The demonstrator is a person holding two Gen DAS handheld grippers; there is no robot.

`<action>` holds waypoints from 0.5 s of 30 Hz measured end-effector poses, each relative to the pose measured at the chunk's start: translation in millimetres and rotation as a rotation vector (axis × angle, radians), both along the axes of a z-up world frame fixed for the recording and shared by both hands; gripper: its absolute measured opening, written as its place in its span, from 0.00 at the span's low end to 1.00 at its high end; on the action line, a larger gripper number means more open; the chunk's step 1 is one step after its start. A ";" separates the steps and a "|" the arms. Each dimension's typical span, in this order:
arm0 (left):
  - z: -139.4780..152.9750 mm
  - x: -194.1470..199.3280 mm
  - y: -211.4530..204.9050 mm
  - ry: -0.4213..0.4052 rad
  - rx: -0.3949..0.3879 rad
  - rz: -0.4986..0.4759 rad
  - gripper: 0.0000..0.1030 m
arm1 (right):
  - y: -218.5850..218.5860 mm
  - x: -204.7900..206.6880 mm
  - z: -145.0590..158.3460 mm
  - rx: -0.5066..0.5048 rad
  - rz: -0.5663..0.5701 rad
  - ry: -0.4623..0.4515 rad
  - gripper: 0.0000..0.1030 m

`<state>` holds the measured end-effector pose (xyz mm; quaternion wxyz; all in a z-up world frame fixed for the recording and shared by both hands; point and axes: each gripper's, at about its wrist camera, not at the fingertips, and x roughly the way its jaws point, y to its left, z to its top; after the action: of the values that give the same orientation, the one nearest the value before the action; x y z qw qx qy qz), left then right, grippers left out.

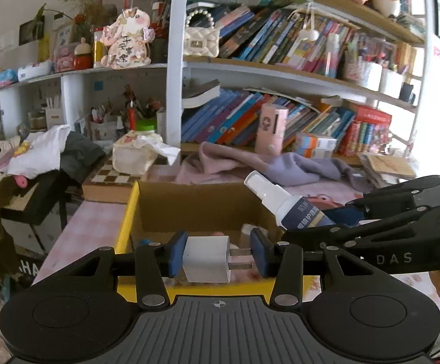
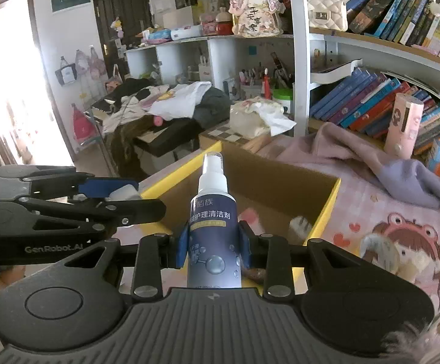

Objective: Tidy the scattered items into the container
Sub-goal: 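Lower the spray bottle into the box while the left tool lowers the white plug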

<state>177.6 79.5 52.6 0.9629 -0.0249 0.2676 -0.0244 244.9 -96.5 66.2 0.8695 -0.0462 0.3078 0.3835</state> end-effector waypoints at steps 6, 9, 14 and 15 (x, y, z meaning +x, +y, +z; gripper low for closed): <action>-26.9 63.6 20.1 0.109 0.055 0.034 0.42 | 20.1 73.8 -23.4 -0.007 -0.007 0.058 0.30; -39.4 88.9 21.7 0.166 0.086 0.016 0.42 | 35.7 105.8 -39.1 -0.058 0.016 0.078 0.30; -60.1 119.8 21.4 0.239 0.096 0.011 0.42 | 60.3 148.9 -67.1 -0.143 0.045 0.130 0.30; -64.1 124.6 21.5 0.253 0.096 0.011 0.42 | 65.2 155.6 -72.2 -0.160 0.055 0.138 0.30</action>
<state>302.2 101.0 -11.5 0.9217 0.0169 0.3874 -0.0028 400.5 -31.3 -6.0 0.8289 -0.0973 0.3953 0.3837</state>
